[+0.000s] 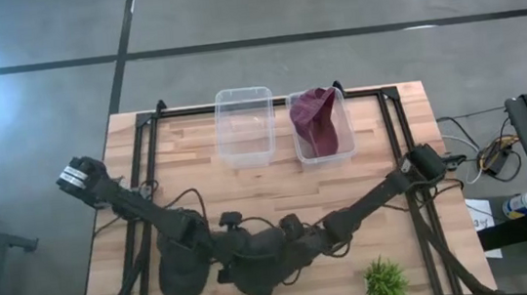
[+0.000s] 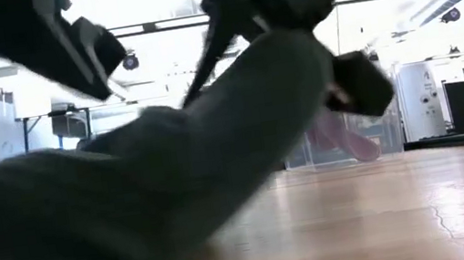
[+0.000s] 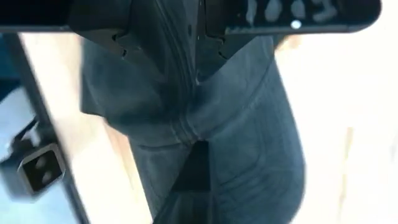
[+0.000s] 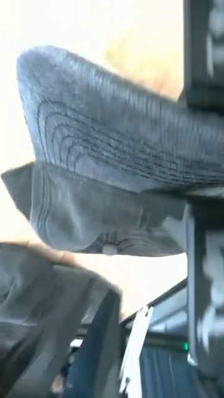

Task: Pick & Place hat
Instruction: Put the right black cap into the left transparent bin

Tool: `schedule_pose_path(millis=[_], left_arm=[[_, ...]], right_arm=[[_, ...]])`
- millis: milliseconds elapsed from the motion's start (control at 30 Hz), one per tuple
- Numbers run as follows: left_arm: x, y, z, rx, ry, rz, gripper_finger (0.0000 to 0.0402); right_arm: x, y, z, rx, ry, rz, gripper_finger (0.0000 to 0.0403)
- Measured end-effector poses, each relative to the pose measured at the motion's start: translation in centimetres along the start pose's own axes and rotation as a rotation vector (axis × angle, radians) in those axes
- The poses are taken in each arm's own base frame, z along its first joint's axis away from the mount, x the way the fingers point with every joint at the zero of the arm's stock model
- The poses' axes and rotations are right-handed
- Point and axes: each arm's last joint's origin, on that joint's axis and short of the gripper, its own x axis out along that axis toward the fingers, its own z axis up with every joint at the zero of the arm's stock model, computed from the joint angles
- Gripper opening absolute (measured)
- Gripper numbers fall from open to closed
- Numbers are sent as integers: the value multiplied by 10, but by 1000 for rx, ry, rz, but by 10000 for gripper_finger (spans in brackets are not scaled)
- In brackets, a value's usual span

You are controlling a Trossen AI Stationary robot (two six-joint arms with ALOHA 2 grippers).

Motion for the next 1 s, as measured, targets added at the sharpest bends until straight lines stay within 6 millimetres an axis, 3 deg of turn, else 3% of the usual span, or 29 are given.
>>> schedule_pose_path(millis=[133, 267, 433, 600, 667, 833, 1000], left_arm=[[-37, -1, 19, -104, -120, -18, 75], [-91, -4, 44, -191, -318, -44, 75], [-159, -2, 61, -232, -561, -20, 75], [-203, 7, 64, -220, -702, 34, 75], [-209, 11, 60, -184, -703, 76, 75], [-204, 22, 35, -118, -512, 209, 75], [-192, 35, 3, -211, -264, 327, 75]], right_arm=[[-28, 8, 10, -74, -73, -27, 15], [-76, 25, 35, -143, -262, 8, 14], [-151, 49, 80, -206, -631, 38, 13], [-198, 68, 144, -282, -913, -49, 13], [-199, 71, 173, -318, -932, -93, 13], [-173, 73, 244, -349, -848, -122, 13], [-147, 68, 289, -322, -786, -187, 13]])
